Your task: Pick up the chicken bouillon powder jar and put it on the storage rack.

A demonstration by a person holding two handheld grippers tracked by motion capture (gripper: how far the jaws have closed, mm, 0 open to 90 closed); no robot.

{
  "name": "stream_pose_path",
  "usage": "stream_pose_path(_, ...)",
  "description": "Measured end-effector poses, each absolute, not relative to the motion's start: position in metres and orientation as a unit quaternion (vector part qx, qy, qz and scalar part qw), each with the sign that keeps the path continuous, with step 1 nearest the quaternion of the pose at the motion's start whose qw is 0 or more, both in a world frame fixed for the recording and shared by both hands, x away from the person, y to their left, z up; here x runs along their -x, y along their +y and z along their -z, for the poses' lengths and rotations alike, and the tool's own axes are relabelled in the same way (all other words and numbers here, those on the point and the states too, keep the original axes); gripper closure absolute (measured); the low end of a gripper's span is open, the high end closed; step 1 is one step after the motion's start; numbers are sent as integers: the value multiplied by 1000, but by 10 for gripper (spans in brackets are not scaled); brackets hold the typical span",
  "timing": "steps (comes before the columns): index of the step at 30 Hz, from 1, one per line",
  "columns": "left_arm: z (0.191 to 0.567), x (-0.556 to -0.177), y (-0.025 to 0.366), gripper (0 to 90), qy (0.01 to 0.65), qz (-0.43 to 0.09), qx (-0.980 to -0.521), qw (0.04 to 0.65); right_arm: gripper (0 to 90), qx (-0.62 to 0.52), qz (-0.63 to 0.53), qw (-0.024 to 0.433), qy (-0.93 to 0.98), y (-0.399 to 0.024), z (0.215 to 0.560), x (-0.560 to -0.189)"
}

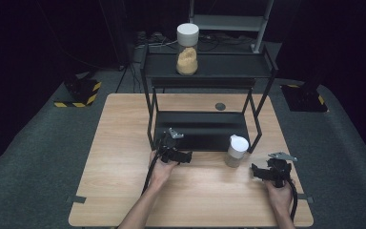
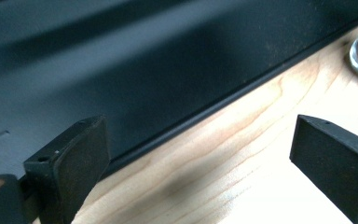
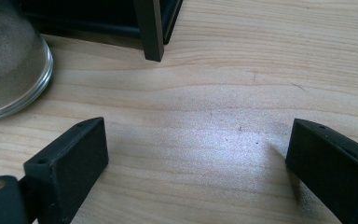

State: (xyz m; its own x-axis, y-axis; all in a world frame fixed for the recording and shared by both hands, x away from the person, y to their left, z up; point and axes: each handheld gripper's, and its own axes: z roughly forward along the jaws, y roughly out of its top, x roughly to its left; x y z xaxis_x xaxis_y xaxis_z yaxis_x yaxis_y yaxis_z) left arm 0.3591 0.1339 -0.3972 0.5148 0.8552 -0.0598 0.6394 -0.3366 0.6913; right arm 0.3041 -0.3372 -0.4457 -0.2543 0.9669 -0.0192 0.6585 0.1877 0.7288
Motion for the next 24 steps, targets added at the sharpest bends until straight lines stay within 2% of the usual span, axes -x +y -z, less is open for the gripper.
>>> stream_pose_path(13,429,-354,123,45,474,-156,-799,334,45,-557,-309,249,729,-337,446,-304)
stream_pose_path(18,439,-347,113,39,466,-175,-805,321,44,-558,-309,250,729,-337,446,-304)
stream_pose_path(24,448,-336,111,31,469,-194,-793,336,44,-558,-309,249,728,-337,446,-304)
